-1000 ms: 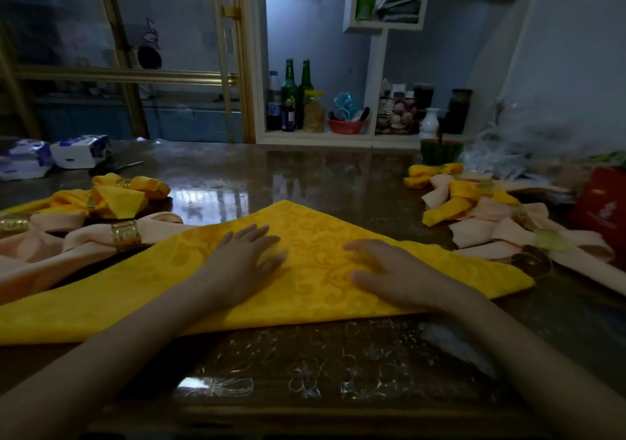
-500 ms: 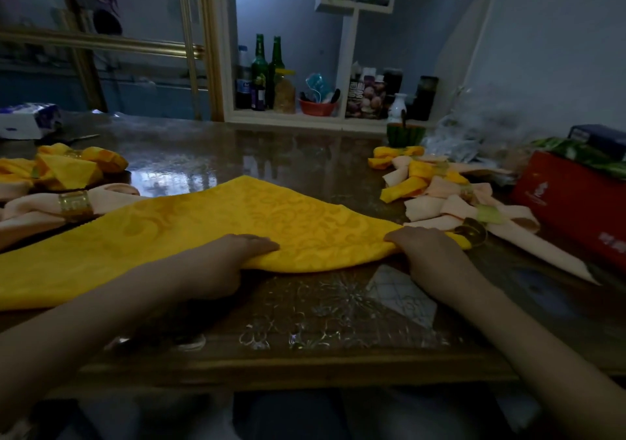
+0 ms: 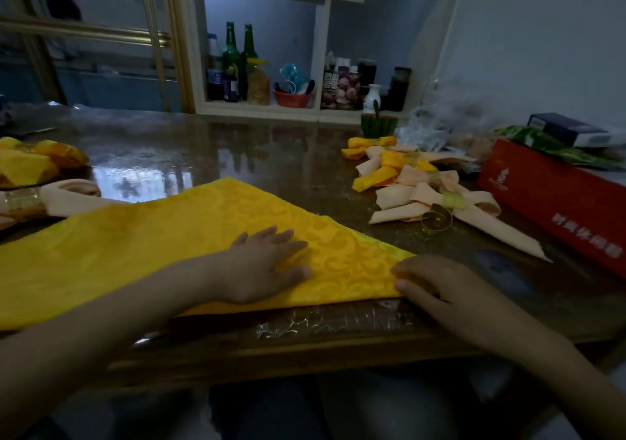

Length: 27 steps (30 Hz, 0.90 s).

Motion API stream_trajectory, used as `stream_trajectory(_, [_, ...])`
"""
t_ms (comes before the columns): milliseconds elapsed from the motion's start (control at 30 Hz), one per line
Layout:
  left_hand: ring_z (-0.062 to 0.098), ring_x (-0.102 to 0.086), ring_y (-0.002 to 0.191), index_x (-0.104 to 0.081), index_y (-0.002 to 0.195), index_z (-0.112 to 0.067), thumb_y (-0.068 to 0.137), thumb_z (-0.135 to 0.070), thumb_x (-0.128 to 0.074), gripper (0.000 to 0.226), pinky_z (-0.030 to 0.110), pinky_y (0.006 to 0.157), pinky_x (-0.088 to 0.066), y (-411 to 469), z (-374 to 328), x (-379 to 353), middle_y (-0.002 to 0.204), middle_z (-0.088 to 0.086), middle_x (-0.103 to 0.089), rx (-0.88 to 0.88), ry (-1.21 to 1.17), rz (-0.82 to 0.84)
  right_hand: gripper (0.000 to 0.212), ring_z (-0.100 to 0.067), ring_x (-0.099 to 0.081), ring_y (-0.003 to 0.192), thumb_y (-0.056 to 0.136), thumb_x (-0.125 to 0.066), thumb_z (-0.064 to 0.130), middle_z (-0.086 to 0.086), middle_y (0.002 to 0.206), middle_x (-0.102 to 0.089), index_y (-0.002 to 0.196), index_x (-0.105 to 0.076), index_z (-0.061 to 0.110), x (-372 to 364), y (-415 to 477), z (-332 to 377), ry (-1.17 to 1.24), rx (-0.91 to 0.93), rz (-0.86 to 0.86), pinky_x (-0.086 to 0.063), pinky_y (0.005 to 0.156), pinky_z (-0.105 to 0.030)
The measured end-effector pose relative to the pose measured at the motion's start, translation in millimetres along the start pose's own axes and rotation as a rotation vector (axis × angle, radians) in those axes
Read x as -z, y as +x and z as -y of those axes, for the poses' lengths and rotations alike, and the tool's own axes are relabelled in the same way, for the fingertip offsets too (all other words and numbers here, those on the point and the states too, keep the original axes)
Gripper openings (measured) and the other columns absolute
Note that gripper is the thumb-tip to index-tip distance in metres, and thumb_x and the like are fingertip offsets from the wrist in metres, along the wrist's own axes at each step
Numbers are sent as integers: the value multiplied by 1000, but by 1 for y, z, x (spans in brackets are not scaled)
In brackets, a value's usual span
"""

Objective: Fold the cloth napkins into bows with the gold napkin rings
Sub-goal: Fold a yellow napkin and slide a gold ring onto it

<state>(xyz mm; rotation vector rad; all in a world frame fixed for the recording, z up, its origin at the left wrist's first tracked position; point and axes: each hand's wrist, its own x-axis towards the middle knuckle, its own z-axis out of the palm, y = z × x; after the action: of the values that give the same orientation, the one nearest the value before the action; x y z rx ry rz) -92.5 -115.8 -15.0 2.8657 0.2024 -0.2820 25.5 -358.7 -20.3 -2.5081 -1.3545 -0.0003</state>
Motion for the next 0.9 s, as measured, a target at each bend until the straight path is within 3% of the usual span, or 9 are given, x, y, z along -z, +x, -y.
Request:
stream_trajectory(133, [19,16,144,3,149,-30,94,-57,-19,66,50,115,9,24,-21,-25,157,-1,16,23,88,50,46,1,-38,113,87,-53,49,16,126,-44,130,-45,34,1,-8,-24,-57,-106,-6,-33,91,-16])
stream_trajectory(267, [20,17,143,7,149,-31,93,-58,-15,66,50,115,10,28,-28,-29,156,-1,18,20,96,11,31,-5,-50,84,81,-67,34,9,94,-53,108,-54,33,7,-13,-42,293,-272,-105,-39,66,-15])
stream_trajectory(433, [19,17,144,6,149,-32,93,-58,-14,64,49,115,10,31,-29,-28,157,-2,17,36,83,-4,18,-2,-55,73,85,-64,15,-1,82,-58,99,-62,27,7,-7,-52,607,-269,-272,-43,61,-10])
stream_trajectory(600, [20,15,144,2,149,-32,93,-59,-14,65,50,115,9,37,-38,-26,157,0,14,38,68,0,18,-8,-47,68,90,-59,12,-2,80,-51,104,-59,22,15,4,-60,458,-244,-262,-38,55,-11])
stream_trajectory(667, [21,14,144,1,150,-31,92,-60,-14,66,50,115,8,39,-43,-25,157,0,14,36,69,12,18,-9,-47,68,90,-59,13,0,80,-51,104,-59,24,18,6,-65,355,-255,-207,-37,57,-17])
stream_trajectory(767, [21,14,144,3,149,-31,91,-61,-14,68,51,115,8,44,-48,-26,157,0,15,25,90,7,13,-9,-51,69,90,-61,23,2,77,-54,103,-60,25,16,4,-73,196,-283,-134,-38,59,-23])
stream_trajectory(900, [19,15,144,3,149,-32,90,-63,-15,68,50,116,8,47,-50,-26,157,-1,15,-3,105,12,17,-10,-49,59,83,-64,40,1,68,-55,85,-59,24,10,-1,-80,110,-353,-131,-35,53,-25])
